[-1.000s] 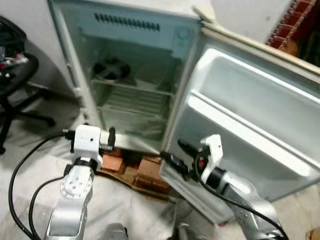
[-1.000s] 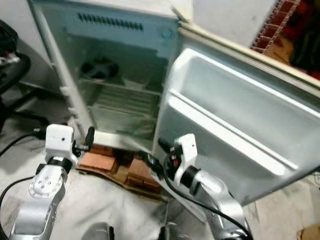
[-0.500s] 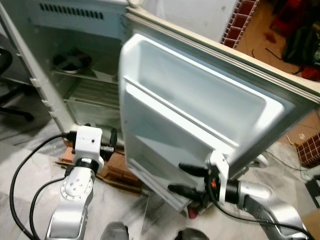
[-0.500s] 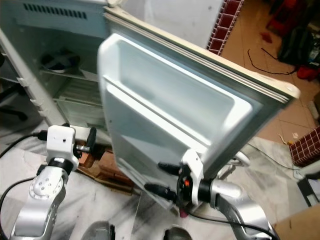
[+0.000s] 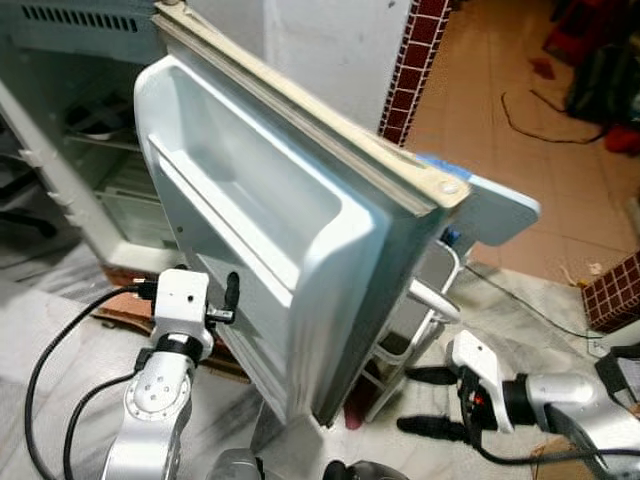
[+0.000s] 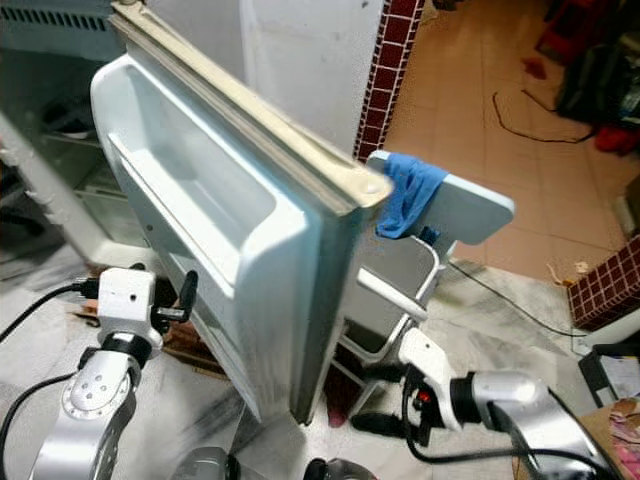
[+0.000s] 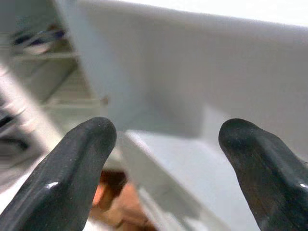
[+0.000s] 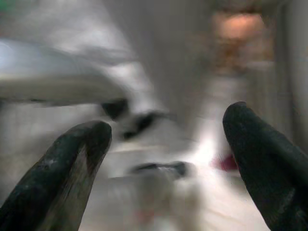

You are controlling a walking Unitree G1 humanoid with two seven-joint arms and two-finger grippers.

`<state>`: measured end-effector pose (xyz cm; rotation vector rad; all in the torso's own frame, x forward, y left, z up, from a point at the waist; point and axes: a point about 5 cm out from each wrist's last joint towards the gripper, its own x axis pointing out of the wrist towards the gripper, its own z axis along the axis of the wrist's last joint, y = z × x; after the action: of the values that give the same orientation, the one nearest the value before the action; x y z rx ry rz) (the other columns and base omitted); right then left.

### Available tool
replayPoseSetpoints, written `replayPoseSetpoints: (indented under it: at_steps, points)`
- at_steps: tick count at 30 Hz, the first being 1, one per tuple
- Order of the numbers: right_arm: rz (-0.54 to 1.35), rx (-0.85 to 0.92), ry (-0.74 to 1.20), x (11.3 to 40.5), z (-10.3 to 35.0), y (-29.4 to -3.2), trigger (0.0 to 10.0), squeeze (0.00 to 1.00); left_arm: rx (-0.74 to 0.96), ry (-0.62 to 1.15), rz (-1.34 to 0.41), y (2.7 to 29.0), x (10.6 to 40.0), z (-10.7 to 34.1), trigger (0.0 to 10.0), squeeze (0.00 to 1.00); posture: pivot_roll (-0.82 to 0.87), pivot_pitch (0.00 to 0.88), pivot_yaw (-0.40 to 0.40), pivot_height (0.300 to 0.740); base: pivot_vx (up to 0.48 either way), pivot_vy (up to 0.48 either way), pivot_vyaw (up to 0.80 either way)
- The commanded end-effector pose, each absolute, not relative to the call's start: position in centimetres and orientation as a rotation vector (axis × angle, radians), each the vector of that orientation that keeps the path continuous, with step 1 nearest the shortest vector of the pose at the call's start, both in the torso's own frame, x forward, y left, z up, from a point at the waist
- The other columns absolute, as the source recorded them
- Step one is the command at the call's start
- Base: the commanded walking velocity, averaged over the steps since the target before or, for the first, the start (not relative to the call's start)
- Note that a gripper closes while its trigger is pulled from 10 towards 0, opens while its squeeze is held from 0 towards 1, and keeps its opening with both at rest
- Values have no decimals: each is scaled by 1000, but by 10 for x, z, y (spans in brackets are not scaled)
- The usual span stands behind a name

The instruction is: Restocking fridge

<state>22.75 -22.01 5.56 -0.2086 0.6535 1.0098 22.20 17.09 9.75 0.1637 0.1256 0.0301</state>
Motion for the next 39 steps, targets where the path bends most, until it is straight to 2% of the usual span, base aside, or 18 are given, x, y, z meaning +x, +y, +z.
replayPoseSetpoints:
  at_steps: [1,5,9,17,20,23,30,39]
  points:
    - [933,-245,607,237,58,-224,10000,0,174,143,83,179,217,98,10000,0,123,119,-50,740,0,0,0]
    - [745,-280,538,261,62,-230,10000,0,158,221,127,189,199,85,10000,0,132,122,-54,740,0,0,0]
    - [649,-289,493,276,64,-232,10000,0,164,244,137,193,192,83,10000,0,144,132,-61,740,0,0,0]
    - [447,-199,333,310,82,-222,10000,0,187,342,224,217,163,66,10000,0,168,130,-77,740,0,0,0]
    - [397,-167,287,317,88,-219,10000,0,183,348,234,218,160,64,10000,0,173,131,-79,740,0,0,0]
    - [294,-61,191,327,98,-209,10000,0,211,316,208,215,166,69,10000,0,178,131,-79,740,-181,0,0]
    - [278,-58,131,329,101,-196,10000,0,211,310,191,214,170,71,10000,0,175,133,-71,740,-339,216,0]
    - [170,-78,114,330,101,-202,10000,0,211,303,176,212,172,71,10000,0,171,133,-72,740,-373,306,0]
